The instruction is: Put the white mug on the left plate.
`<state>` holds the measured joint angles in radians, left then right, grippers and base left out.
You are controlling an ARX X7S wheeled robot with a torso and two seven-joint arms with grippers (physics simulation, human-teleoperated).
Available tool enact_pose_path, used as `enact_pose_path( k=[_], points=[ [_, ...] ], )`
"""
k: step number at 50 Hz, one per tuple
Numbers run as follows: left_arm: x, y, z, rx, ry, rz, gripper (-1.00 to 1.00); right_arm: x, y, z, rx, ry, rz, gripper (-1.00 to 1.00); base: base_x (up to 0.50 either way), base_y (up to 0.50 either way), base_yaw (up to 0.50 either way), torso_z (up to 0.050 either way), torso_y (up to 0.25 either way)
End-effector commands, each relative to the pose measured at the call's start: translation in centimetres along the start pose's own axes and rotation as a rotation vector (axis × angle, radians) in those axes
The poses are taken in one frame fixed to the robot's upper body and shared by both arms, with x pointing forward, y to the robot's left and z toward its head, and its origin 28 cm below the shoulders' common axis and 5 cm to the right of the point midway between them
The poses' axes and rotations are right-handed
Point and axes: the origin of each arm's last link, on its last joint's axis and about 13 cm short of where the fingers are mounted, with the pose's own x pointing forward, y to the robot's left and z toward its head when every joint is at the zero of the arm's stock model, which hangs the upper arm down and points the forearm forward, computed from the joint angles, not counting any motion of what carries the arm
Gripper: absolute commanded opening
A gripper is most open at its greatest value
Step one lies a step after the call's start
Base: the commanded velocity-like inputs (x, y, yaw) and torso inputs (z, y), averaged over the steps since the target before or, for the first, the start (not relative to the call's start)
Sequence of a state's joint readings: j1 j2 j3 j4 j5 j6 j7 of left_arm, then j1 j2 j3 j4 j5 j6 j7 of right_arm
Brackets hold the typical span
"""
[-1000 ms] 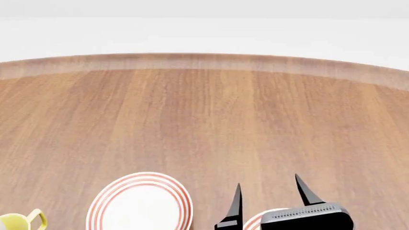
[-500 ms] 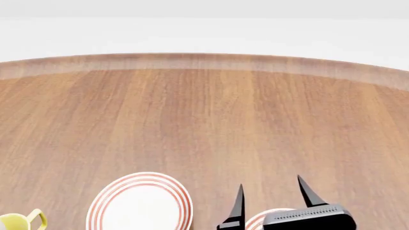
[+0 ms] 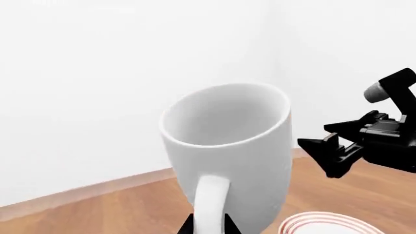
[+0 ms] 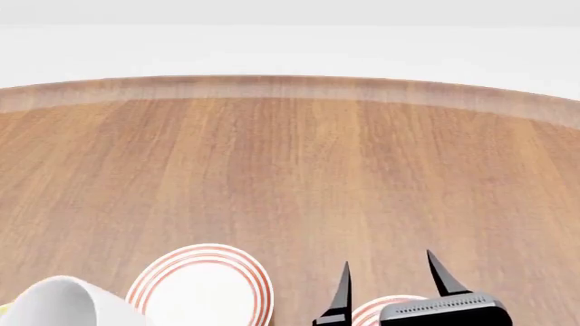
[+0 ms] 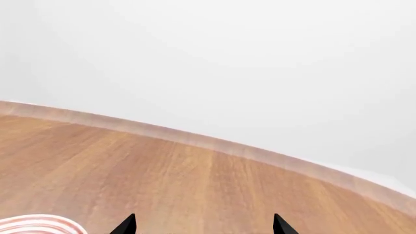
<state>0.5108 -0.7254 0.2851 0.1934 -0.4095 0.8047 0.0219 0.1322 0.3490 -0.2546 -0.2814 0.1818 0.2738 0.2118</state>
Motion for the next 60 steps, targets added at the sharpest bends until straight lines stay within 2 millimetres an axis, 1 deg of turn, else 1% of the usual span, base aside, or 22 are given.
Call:
enact_pose_path(
  k=[1,13,17,20,27,32,34,40,46,52,55,60],
  points=[
    [2.7,0.2,-0.3,-0.049,0.002,0.054,-1.00,-0.1,0.0,-0.1,0.005,0.003,0.000,1.00,0.00,0.00,0.00,0.000,0.000],
    [4.8,0.4,-0.5,-0.053,0.018,0.087,-1.00,-0.1,-0.1,0.0,0.003,0.002,-0.003,1.00,0.00,0.00,0.00,0.000,0.001],
    [5.6,0.6,-1.0,-0.047,0.030,0.113,-1.00,0.0,-0.1,0.1,0.003,0.001,-0.002,1.00,0.00,0.00,0.00,0.000,0.000],
    [5.8,0.7,-1.5,-0.026,0.047,0.086,-1.00,-0.1,-0.2,0.1,0.002,0.001,-0.003,1.00,0.00,0.00,0.00,0.000,0.000],
    [6.4,1.4,-1.4,0.003,0.062,0.069,-1.00,-0.1,-0.2,0.1,0.004,0.001,-0.007,1.00,0.00,0.00,0.00,0.000,0.000],
    [7.0,2.1,-1.8,0.032,0.090,0.060,-1.00,-0.2,-0.2,0.1,0.005,0.000,-0.007,1.00,0.00,0.00,0.00,0.000,0.000],
    [7.1,2.1,-1.7,0.041,0.096,0.049,-1.00,-0.2,-0.3,0.1,0.006,0.000,-0.009,1.00,0.00,0.00,0.00,0.000,0.000],
    [7.8,3.1,-1.4,0.070,0.109,0.045,-1.00,-0.2,-0.3,0.0,0.009,0.001,-0.010,1.00,0.00,0.00,0.00,0.000,0.000],
    [8.7,3.8,-1.8,0.099,0.133,0.037,-1.00,-0.3,-0.3,-0.2,0.011,0.002,-0.011,1.00,0.00,0.00,0.00,0.000,0.002],
    [9.0,4.2,-2.0,0.113,0.142,0.023,-1.00,-0.3,-0.4,-0.2,0.011,0.004,-0.015,1.00,0.00,0.00,0.00,0.000,0.000],
    [9.4,4.6,-2.1,0.125,0.151,0.017,-1.00,-0.3,-0.3,-0.2,0.010,0.003,-0.014,1.00,0.00,0.00,0.00,0.000,0.000],
    [9.6,4.7,-2.4,0.125,0.158,0.008,-1.00,-0.3,-0.4,-0.2,0.009,0.005,-0.015,1.00,0.00,0.00,0.00,0.000,0.000]
  ],
)
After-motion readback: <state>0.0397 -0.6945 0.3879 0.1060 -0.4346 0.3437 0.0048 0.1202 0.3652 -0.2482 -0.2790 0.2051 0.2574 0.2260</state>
